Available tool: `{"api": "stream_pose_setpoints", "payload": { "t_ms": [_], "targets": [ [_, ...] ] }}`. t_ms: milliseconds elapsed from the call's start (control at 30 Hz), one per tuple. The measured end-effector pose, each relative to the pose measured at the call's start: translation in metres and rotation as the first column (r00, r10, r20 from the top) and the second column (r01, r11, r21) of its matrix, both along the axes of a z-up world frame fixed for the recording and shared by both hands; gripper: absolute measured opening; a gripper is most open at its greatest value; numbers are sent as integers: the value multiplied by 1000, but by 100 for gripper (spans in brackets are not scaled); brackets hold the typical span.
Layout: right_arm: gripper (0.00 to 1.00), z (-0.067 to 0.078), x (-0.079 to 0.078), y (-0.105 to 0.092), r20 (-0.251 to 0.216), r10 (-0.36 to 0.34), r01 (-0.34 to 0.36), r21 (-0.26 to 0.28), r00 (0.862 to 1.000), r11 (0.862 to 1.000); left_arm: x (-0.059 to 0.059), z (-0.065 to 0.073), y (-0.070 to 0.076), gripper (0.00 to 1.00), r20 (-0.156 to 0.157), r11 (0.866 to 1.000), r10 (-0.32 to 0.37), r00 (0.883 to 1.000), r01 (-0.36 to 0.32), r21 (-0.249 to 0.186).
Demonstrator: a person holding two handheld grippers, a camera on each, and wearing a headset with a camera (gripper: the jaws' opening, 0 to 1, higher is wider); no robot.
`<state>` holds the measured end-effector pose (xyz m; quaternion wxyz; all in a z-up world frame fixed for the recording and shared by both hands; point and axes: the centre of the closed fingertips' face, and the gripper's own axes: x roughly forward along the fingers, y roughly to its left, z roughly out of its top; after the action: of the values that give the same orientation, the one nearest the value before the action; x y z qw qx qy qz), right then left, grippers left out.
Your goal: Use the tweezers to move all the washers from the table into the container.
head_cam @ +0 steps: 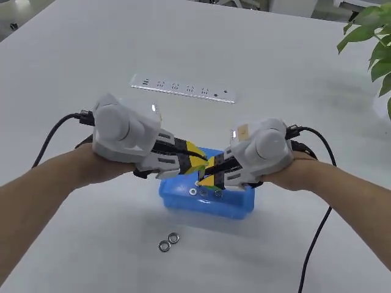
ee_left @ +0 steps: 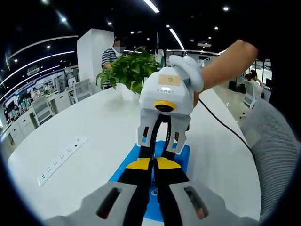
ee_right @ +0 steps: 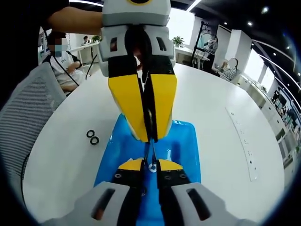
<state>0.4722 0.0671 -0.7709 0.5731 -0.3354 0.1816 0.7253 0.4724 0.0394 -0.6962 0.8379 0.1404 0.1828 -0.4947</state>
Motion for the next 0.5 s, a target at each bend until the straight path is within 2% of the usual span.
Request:
{"api": "stream_pose_setpoints", "payload": {
  "t_ms": [500],
  "targets": [
    [18, 12, -2, -2, -5, -33, 33, 23, 999, 999, 1, 0, -1, 5, 8, 1000, -12, 1000, 12, 15]
  ]
}}
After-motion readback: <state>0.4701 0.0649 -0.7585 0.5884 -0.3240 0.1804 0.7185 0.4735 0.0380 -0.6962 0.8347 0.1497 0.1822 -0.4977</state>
